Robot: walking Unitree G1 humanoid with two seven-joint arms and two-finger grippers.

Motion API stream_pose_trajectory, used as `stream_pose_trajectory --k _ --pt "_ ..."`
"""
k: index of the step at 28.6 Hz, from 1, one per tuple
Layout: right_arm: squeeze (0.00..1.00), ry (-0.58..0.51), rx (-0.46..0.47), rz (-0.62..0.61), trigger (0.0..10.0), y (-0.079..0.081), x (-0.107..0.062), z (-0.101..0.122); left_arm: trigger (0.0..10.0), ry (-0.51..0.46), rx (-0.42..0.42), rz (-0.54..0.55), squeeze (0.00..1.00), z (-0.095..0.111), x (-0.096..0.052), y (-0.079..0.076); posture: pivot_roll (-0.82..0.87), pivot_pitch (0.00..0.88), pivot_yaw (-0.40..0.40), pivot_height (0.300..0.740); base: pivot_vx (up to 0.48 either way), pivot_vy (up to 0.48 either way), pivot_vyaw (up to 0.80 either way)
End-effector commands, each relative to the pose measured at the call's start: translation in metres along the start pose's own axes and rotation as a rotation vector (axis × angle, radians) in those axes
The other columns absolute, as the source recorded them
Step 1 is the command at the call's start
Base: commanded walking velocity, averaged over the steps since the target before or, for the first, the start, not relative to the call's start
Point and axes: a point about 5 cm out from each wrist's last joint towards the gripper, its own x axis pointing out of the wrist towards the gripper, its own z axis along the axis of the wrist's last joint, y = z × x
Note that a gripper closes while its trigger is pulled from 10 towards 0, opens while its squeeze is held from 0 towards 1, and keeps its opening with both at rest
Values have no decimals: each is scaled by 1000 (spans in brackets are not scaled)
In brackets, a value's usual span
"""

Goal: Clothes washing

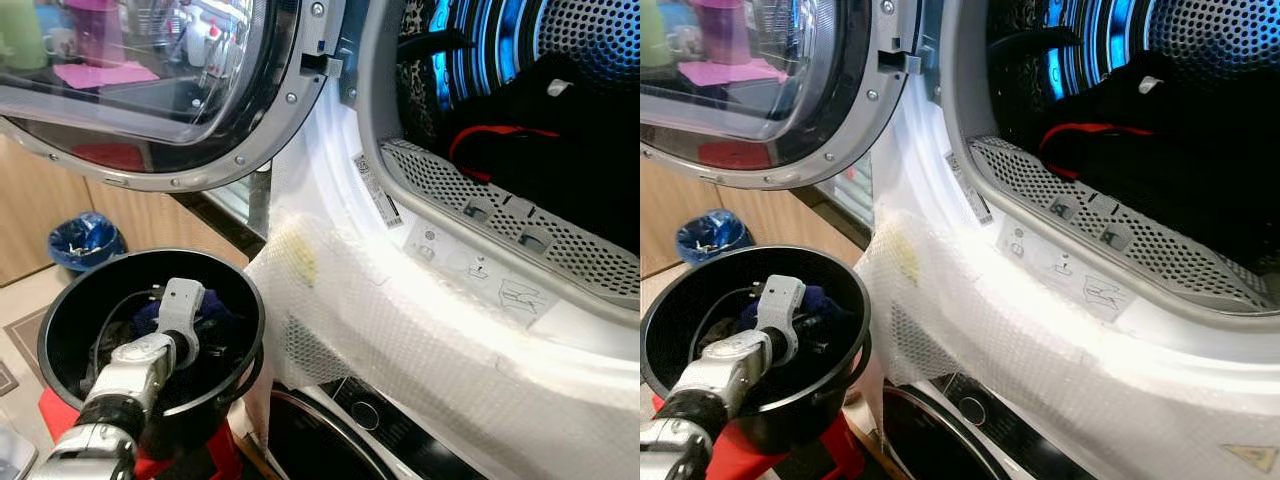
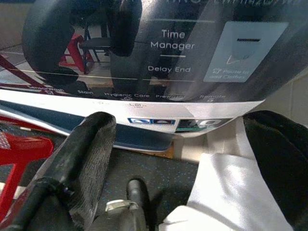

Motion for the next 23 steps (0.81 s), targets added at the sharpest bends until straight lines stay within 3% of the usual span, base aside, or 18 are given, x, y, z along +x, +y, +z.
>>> stream_pose_trajectory --k 1,4,5,6,8,9,12,15,17,18,19,21,23 --pt "0 -3 22 -21 10000 -4 -1 -1 0 -93 67 -234 0 32 -10 -18 217 67 -176 740 0 0 0" --pt "0 -7 24 -15 10000 -2 0 1 0 -104 104 -318 0 38 -17 -24 222 63 -172 740 0 0 0" --pt "0 -11 29 -10 10000 -1 0 1 0 -110 160 -393 0 39 -24 -29 224 60 -170 740 0 0 0" --pt "0 -15 28 1 10000 3 2 3 0 -130 210 -573 0 43 -41 -43 226 56 -165 740 0 0 0" --pt "0 -16 27 7 10000 4 2 3 0 -132 196 -636 0 45 -49 -49 229 54 -164 740 0 0 0" --pt "0 -20 32 30 10000 9 3 5 0 -121 193 -758 0 54 -67 -60 244 52 -159 740 0 0 0" --pt "0 -20 32 44 10000 12 4 6 0 -115 211 -834 0 61 -78 -70 251 52 -158 740 0 0 0" --pt "0 -18 30 49 10000 13 4 6 0 -117 227 -882 0 65 -86 -77 251 52 -158 740 0 0 0" --pt "0 -12 32 64 10000 20 6 6 0 -190 242 -993 0 85 -87 -98 286 48 -153 740 0 0 0" --pt "0 -12 32 64 10000 20 6 6 0 -190 242 -993 0 85 -87 -98 286 48 -153 740 0 0 0" --pt "0 -11 30 83 10000 27 8 7 0 -242 247 -1108 0 101 -86 -119 292 43 -146 740 0 0 0" --pt "0 -13 28 94 10000 31 9 9 0 -266 246 -1173 0 109 -85 -131 293 39 -141 740 0 0 0" --pt "0 -13 28 95 10000 31 9 9 0 -263 244 -1173 0 109 -86 -131 293 39 -141 740 0 0 0"
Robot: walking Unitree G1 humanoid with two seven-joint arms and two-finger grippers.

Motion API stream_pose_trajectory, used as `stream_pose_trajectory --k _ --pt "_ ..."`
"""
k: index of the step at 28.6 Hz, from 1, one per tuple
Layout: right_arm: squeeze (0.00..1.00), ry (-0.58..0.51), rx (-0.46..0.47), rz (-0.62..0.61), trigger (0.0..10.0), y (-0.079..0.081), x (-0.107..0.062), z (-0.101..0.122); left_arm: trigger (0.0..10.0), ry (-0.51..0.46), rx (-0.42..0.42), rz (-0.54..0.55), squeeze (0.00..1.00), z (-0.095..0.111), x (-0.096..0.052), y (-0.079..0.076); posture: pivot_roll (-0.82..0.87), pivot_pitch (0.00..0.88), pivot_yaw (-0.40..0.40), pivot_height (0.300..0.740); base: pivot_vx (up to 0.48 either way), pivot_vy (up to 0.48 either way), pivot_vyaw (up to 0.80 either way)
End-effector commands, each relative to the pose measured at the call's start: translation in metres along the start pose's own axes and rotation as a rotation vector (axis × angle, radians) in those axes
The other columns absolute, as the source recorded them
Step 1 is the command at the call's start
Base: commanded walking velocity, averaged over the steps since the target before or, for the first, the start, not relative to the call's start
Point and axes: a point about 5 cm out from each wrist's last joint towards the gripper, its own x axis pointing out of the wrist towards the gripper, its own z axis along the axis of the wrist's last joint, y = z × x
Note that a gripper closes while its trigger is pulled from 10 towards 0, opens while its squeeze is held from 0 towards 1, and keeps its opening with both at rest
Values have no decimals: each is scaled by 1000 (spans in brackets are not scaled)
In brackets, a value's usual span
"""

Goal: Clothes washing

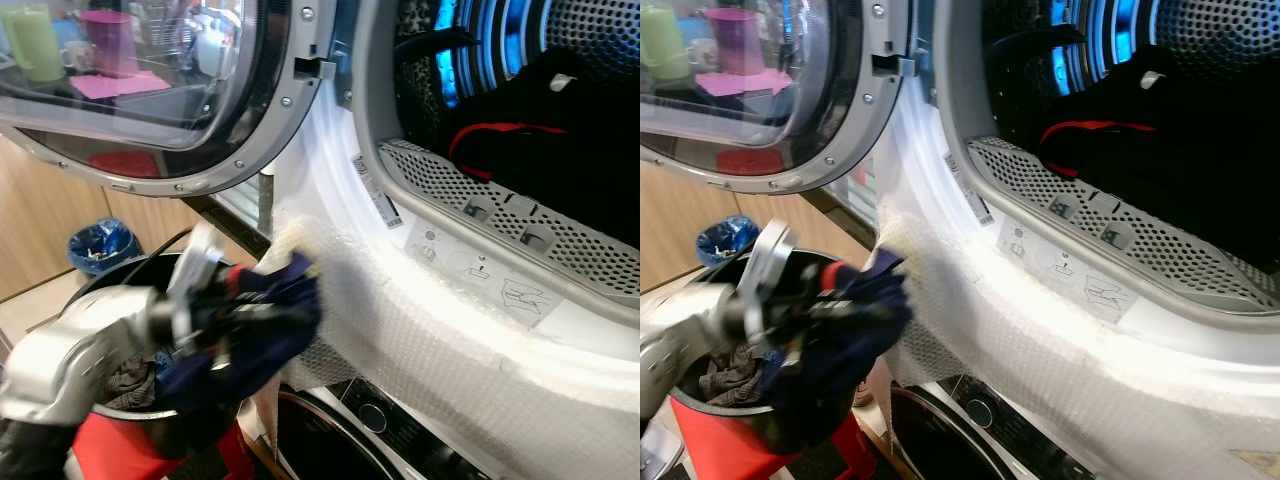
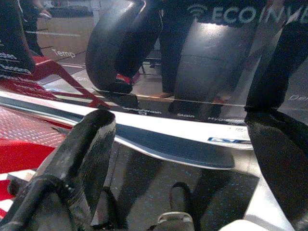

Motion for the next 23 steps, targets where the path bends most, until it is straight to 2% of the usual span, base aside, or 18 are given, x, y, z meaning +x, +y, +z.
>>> stream_pose_trajectory --k 1,7,8,9,11,12,13,14,16,21,23 --pt "0 4 4 -29 10000 -10 -2 -1 0 6 -5 -26 0 2 2 -4 293 39 -141 740 0 0 0" --pt "0 4 4 -29 10000 -10 -2 -1 0 5 -19 -26 0 3 3 -5 293 39 -141 740 0 0 0" --pt "0 -8 13 -17 10000 -4 -1 1 0 -131 -32 -208 0 18 45 0 262 15 -92 740 0 0 0" --pt "0 -14 18 -12 10000 -2 0 1 0 -182 -37 -306 0 26 69 -2 262 15 -92 740 0 0 0" --pt "0 -9 22 -14 10000 -3 -1 -2 0 -263 -17 -441 0 44 101 -5 265 12 -91 740 0 0 0" --pt "0 -9 22 -14 10000 -3 -1 -2 0 -263 -17 -441 0 44 101 -5 265 12 -91 740 0 0 0" --pt "0 -3 20 -16 10000 -4 -2 -4 0 -292 -17 -473 0 51 111 -6 268 10 -88 740 0 0 0" --pt "0 -3 20 -16 10000 -4 -2 -4 0 -292 -17 -473 0 51 111 -6 268 10 -88 740 0 0 0" --pt "0 7 18 -16 10000 -3 -2 -5 0 -301 -16 -507 0 58 125 -6 269 1 -79 740 0 0 0" --pt "0 -1 28 -15 10000 -1 -1 -5 0 -273 -39 -574 0 54 134 -13 254 0 -62 740 0 0 0" --pt "0 -6 15 -6 10000 0 -1 -5 0 -254 -65 -568 0 47 134 -13 246 0 -56 740 0 0 0"
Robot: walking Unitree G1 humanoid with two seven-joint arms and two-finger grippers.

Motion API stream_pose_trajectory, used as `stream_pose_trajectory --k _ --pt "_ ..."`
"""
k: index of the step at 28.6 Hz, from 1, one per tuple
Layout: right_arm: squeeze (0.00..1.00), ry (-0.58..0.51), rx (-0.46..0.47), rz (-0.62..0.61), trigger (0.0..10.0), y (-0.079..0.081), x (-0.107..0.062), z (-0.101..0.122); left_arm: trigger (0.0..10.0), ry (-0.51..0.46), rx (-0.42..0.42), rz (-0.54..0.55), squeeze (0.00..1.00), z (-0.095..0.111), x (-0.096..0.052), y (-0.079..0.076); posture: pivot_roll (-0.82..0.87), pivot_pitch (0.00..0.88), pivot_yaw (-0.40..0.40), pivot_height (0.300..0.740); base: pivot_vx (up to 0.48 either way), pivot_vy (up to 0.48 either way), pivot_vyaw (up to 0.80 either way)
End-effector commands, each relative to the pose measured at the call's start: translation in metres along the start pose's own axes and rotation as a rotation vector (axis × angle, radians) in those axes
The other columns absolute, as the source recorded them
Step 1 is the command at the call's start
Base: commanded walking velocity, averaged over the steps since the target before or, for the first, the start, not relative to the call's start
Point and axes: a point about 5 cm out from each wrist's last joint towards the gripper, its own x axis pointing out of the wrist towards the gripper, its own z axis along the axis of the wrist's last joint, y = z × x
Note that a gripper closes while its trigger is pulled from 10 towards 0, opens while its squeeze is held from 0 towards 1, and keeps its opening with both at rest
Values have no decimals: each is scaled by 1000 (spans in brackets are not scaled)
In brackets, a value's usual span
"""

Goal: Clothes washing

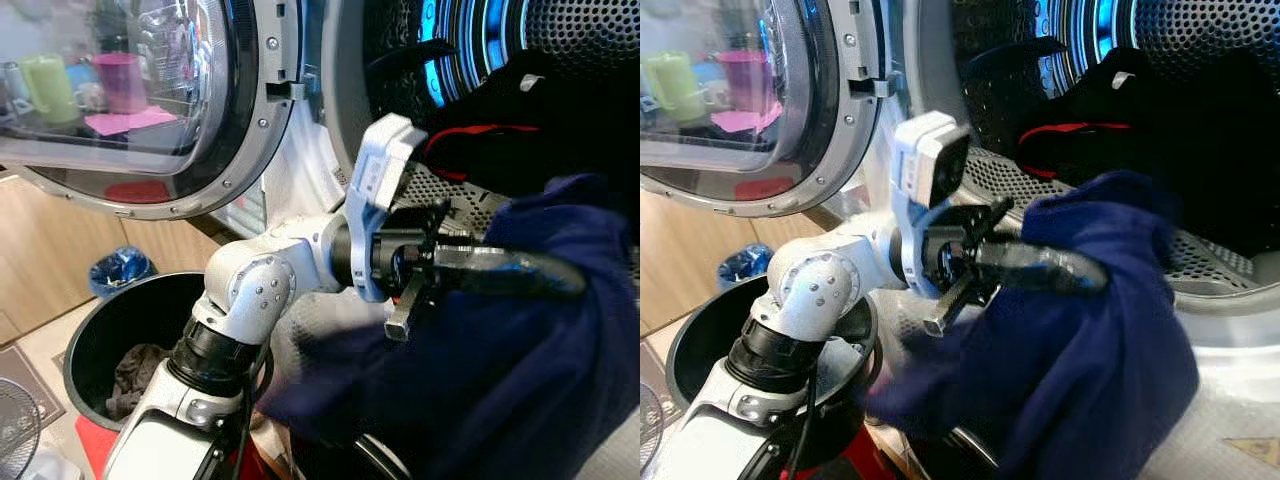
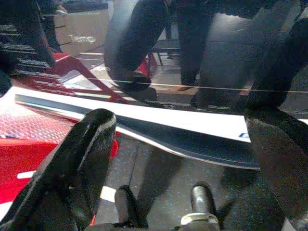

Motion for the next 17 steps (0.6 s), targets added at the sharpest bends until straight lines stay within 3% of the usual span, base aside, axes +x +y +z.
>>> stream_pose_trajectory --k 1,2,6,7,8,10,11,12,17 --pt "0 -3 -15 12 10000 1 -1 -2 0 20 -16 -14 0 -5 0 -4 246 0 -54 740 0 0 0" --pt "0 -1 -39 24 10000 -1 -2 -4 0 31 -31 16 0 -10 -9 -9 247 5 -55 740 0 0 0" --pt "0 7 -78 35 10000 -4 -5 -7 0 46 -44 60 0 -14 -22 -14 247 11 -54 740 0 0 0" --pt "0 28 -206 119 10000 -10 -10 -13 0 83 -53 161 0 -20 -44 -19 248 14 -55 740 0 0 0" --pt "0 41 -252 152 10000 -12 -13 -16 0 94 -57 198 0 -22 -51 -20 248 14 -55 740 0 0 0" --pt "0 57 -323 223 10000 -15 -18 -20 0 100 -60 233 0 -23 -58 -23 238 26 -56 740 0 0 0" --pt "0 89 -432 324 10000 -23 -28 -27 0 96 -60 264 0 -22 -65 -27 234 29 -58 740 0 0 0" --pt "0 103 -470 358 10000 -26 -32 -30 0 94 -61 276 0 -21 -67 -28 234 29 -58 740 0 0 0" --pt "0 219 -586 495 10000 -48 -57 -48 0 87 -44 325 0 -18 -74 -28 216 41 -66 740 0 0 0"
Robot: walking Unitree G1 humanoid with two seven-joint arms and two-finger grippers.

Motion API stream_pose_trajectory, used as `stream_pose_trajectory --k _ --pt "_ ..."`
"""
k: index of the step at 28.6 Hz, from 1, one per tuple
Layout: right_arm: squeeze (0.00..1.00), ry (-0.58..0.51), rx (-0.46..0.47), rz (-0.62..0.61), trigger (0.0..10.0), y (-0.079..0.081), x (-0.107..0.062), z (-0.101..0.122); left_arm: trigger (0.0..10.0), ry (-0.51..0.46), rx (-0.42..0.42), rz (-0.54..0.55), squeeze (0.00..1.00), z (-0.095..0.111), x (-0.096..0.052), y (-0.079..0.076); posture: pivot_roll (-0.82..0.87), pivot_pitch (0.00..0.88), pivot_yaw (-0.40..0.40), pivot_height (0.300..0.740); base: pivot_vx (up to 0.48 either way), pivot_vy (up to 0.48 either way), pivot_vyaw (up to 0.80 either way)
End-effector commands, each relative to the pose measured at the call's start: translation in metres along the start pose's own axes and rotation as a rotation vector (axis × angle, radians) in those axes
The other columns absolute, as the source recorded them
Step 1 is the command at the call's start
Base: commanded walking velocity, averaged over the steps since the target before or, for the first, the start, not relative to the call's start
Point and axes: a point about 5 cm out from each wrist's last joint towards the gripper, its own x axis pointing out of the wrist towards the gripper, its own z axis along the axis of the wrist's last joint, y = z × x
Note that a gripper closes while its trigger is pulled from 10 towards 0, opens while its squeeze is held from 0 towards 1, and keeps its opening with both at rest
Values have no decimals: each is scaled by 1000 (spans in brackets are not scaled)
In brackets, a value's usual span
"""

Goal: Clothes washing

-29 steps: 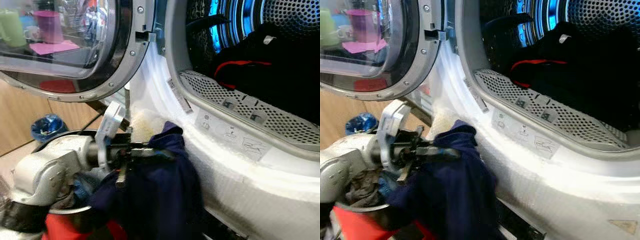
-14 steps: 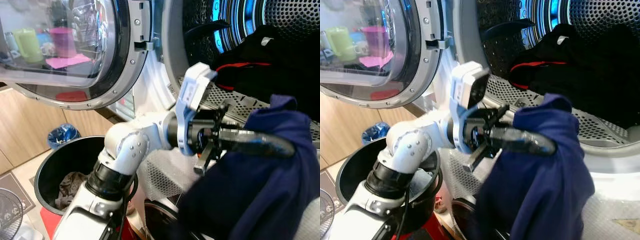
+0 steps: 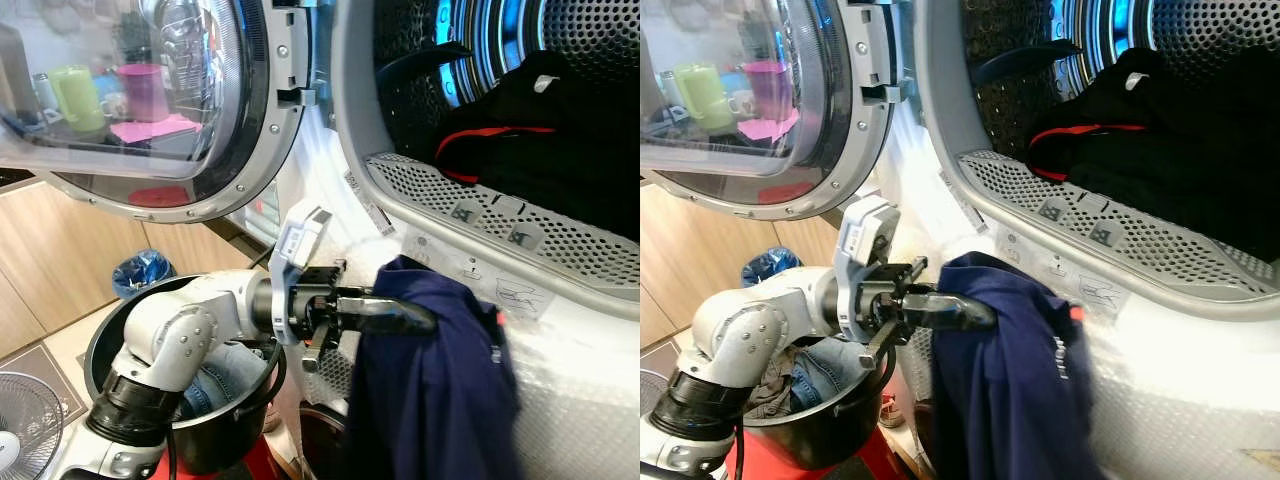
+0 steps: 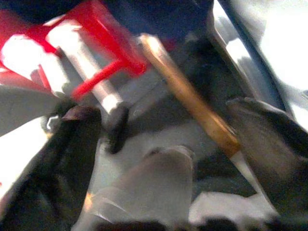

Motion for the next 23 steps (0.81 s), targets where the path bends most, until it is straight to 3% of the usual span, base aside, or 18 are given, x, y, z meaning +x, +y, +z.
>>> stream_pose_trajectory --k 1,5,10,11,14,15,16,17,18,20,23 --pt "0 35 -59 100 10000 6 -8 -6 0 -12 58 -6 0 11 0 -4 216 41 -66 740 0 0 0" --pt "0 90 -121 246 10000 22 -22 -18 0 -8 51 -1 0 10 -2 -3 169 46 -59 740 0 0 0" --pt "0 -3 -134 411 10000 43 -47 -6 0 101 6 -13 0 -11 -10 -3 142 49 -47 740 0 0 0" --pt "0 -83 -115 399 10000 43 -62 10 0 212 -9 -14 0 -30 -18 -3 127 48 -40 740 0 0 0" --pt "0 -184 -116 333 10000 35 -83 29 0 311 -59 -22 0 -53 -31 -6 115 43 -36 740 0 0 0" --pt "90 -202 -125 312 10000 32 -89 33 0 350 -61 -11 0 -59 -35 -5 108 42 -37 740 0 0 0" --pt "90 -210 -129 302 10000 31 -93 36 0 376 -61 -3 0 -63 -38 -5 108 42 -37 740 0 0 0" --pt "608 -219 -129 289 10000 30 -98 40 0 400 -66 -2 0 -68 -39 -5 102 36 -37 740 0 0 0" --pt "1000 -235 -125 281 10000 30 -103 44 0 430 -65 2 0 -72 -40 -4 101 34 -38 740 0 0 0" --pt "1000 -306 -119 279 10000 30 -112 57 0 446 -70 8 0 -82 -34 -2 96 31 -37 740 0 0 0" --pt "1000 -276 -163 316 10000 38 -111 64 0 407 -63 21 0 -85 -22 4 88 23 -38 740 0 0 0"
